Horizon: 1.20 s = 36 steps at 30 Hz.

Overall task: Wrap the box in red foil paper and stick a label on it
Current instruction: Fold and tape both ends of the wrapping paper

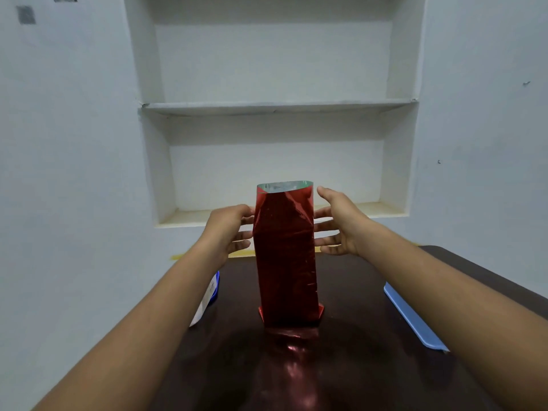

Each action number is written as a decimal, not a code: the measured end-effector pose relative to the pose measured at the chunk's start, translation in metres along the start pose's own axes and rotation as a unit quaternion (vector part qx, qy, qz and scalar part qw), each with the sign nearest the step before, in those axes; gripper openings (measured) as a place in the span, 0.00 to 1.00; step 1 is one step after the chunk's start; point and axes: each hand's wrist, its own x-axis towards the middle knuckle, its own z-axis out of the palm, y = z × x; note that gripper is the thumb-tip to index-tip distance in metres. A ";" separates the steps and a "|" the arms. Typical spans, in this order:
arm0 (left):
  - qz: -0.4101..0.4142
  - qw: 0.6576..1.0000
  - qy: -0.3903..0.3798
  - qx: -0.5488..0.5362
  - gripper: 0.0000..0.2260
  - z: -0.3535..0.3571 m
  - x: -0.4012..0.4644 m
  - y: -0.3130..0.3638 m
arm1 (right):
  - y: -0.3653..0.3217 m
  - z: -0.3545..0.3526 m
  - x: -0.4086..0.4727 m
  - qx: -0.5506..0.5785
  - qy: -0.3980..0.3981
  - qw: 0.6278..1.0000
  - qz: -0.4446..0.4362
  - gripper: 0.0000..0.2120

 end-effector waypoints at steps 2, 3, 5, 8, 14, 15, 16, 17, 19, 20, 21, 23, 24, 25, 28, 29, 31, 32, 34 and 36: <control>0.006 1.000 -0.001 0.019 0.08 0.001 0.006 0.001 | -0.004 0.000 0.004 -0.023 -0.003 1.000 -0.005 0.30; 0.006 1.000 -0.006 0.028 0.08 0.001 0.010 0.001 | -0.006 -0.001 0.005 -0.038 -0.003 0.999 -0.008 0.30; 0.002 0.999 -0.022 0.047 0.08 0.001 0.016 0.000 | -0.011 -0.001 0.008 -0.062 0.001 0.998 -0.017 0.28; 0.013 0.995 -0.030 0.093 0.09 0.003 0.024 -0.004 | -0.017 0.000 0.014 -0.081 -0.007 0.996 -0.037 0.26; 0.056 0.987 -0.034 0.146 0.05 0.012 0.033 -0.008 | -0.034 0.013 0.010 -0.106 -0.010 0.989 -0.098 0.14; 0.058 0.986 -0.038 0.152 0.06 0.013 0.033 -0.009 | -0.036 0.015 0.011 -0.119 -0.006 0.987 -0.105 0.13; 0.062 0.985 -0.043 0.157 0.06 0.014 0.033 -0.009 | -0.037 0.015 0.011 -0.126 -0.002 0.986 -0.109 0.14; 0.068 0.984 -0.047 0.159 0.07 0.015 0.033 -0.010 | -0.038 0.016 0.010 -0.131 -0.002 0.985 -0.112 0.14; 0.086 0.983 -0.058 0.152 0.07 0.018 0.032 -0.013 | -0.040 0.016 0.010 -0.149 -0.004 0.980 -0.128 0.14; 0.093 0.983 -0.067 0.140 0.07 0.020 0.031 -0.016 | -0.040 0.016 0.010 -0.163 -0.003 0.976 -0.141 0.16; 0.097 0.984 -0.076 0.127 0.07 0.021 0.031 -0.019 | -0.040 0.016 0.010 -0.175 -0.003 0.973 -0.154 0.17; 0.098 0.985 -0.090 0.106 0.07 0.023 0.029 -0.024 | -0.040 0.018 0.010 -0.201 0.000 0.964 -0.174 0.14; 0.099 0.986 -0.095 0.096 0.08 0.024 0.027 -0.026 | -0.039 0.019 0.011 -0.216 0.003 0.960 -0.176 0.10; 0.100 0.987 -0.097 0.085 0.09 0.023 0.026 -0.029 | -0.038 0.020 0.013 -0.227 0.010 0.958 -0.172 0.08; 0.115 0.986 -0.095 0.070 0.13 0.022 0.022 -0.035 | -0.032 0.020 0.018 -0.251 0.022 0.955 -0.154 0.09; 0.123 0.985 -0.096 0.071 0.15 0.021 0.023 -0.037 | -0.030 0.018 0.020 -0.260 0.023 0.954 -0.146 0.12; 0.132 0.984 -0.099 0.075 0.18 0.020 0.023 -0.040 | -0.026 0.015 0.022 -0.282 0.021 0.950 -0.133 0.12; 0.137 0.982 -0.100 0.079 0.19 0.019 0.024 -0.041 | -0.025 0.014 0.022 -0.293 0.020 0.947 -0.131 0.11; 0.144 0.980 -0.105 0.092 0.20 0.017 0.026 -0.042 | -0.025 0.012 0.020 -0.300 0.006 0.946 -0.122 0.11; 0.139 0.980 -0.107 0.093 0.22 0.018 0.025 -0.041 | -0.027 0.012 0.018 -0.297 -0.012 0.947 -0.120 0.19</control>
